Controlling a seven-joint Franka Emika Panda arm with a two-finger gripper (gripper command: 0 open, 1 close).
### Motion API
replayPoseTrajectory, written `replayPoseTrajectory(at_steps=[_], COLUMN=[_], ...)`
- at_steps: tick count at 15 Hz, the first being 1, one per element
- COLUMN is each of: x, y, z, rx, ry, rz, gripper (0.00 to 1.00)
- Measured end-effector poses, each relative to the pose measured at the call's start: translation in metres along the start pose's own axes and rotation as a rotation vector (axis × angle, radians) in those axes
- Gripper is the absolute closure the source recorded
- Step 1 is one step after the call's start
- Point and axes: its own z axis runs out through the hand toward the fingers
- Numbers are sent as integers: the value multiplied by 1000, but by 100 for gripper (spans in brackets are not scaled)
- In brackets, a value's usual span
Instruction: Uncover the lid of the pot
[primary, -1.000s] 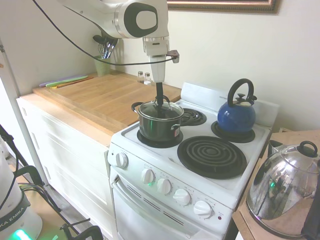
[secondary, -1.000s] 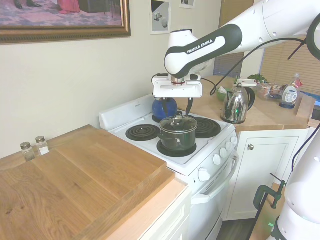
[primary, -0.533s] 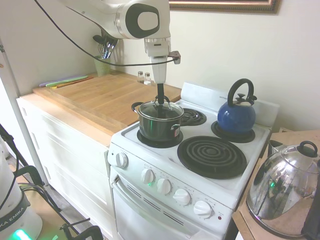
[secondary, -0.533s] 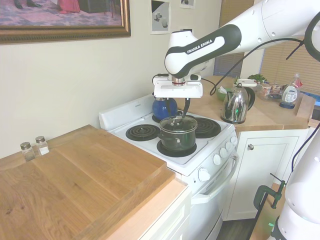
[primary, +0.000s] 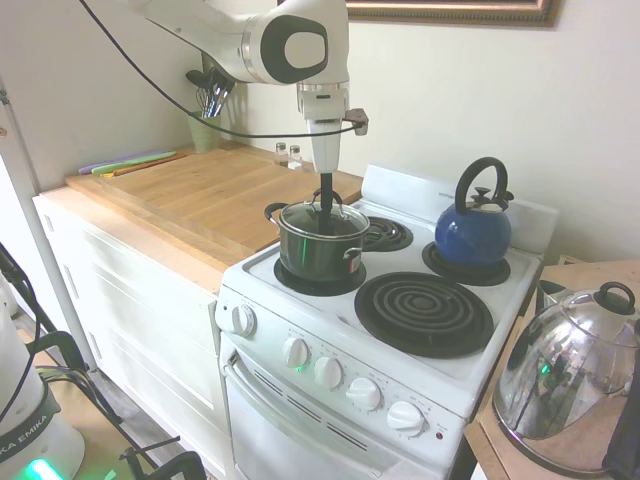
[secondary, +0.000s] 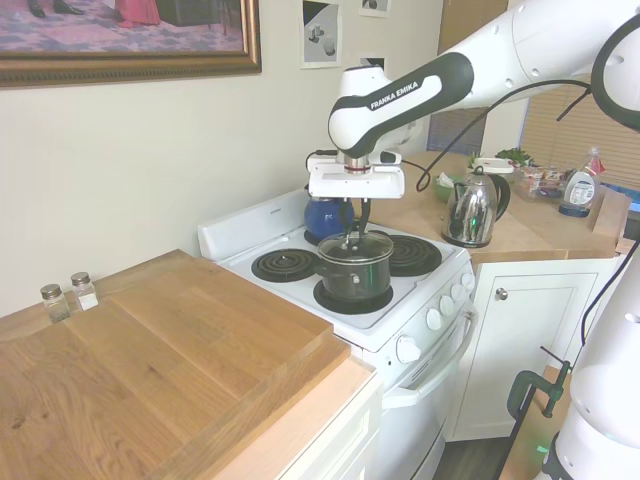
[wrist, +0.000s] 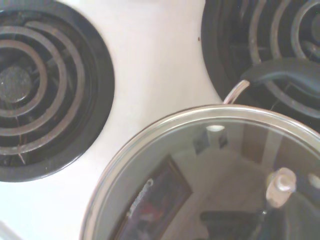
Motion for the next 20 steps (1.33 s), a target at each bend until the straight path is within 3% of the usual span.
replayPoseTrajectory(at_steps=[8, 15, 18, 20], x=[-4, -13, -48, -98], y=[0, 20, 39, 57], z=[-5, -60, -93, -122], rx=[11, 73, 107, 135], ry=[1, 8, 47, 87], rz=[-10, -28, -72, -112], gripper=[100, 100, 100, 100])
